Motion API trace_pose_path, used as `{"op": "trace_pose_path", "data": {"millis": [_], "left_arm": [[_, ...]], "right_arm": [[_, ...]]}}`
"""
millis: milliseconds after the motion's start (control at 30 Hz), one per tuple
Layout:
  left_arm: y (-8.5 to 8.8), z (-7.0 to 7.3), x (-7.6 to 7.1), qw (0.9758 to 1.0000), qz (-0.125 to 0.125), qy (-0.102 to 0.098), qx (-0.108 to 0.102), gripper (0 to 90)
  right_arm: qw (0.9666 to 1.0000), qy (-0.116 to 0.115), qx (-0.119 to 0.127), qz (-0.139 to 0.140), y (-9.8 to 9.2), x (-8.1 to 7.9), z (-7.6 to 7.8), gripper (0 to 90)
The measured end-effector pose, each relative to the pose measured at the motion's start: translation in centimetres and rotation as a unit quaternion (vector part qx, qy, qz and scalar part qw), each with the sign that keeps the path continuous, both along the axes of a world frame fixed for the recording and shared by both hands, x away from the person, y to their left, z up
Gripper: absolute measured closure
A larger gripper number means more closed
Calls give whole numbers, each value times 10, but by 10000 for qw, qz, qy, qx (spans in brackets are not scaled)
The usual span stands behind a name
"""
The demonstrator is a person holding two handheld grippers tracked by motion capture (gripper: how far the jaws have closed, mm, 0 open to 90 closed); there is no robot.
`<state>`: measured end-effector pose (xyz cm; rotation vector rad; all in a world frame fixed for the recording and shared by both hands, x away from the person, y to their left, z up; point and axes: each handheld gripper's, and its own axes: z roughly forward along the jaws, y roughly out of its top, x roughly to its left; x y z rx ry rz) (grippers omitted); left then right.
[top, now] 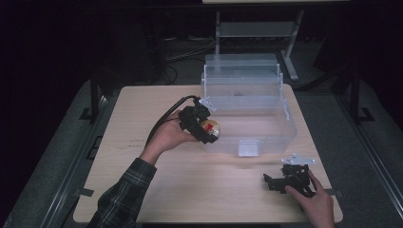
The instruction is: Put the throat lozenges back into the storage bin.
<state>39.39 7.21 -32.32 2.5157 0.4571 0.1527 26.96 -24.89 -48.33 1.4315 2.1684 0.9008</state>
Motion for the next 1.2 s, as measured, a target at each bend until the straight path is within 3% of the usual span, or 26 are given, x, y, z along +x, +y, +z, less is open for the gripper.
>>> {"op": "trace_pose_path", "data": {"millis": [233,400,600,800,1200], "left_arm": [[-7,-1,7,10000,-16,-53,-8,196],[-13,-2,13,9999,-38,-95,103,196],[-18,-1,19,9998,29,-141,125,196],[-23,-4,25,9993,91,-200,299,196],[-25,-14,37,9990,230,-177,347,194]], "right_arm": [[10000,4,2,-4,0,0,0,0],[10000,3,1,-5,0,0,0,0],[10000,6,5,-8,0,0,0,0],[10000,3,2,-5,0,0,0,0],[10000,0,-2,-10,0,0,0,0]]}}
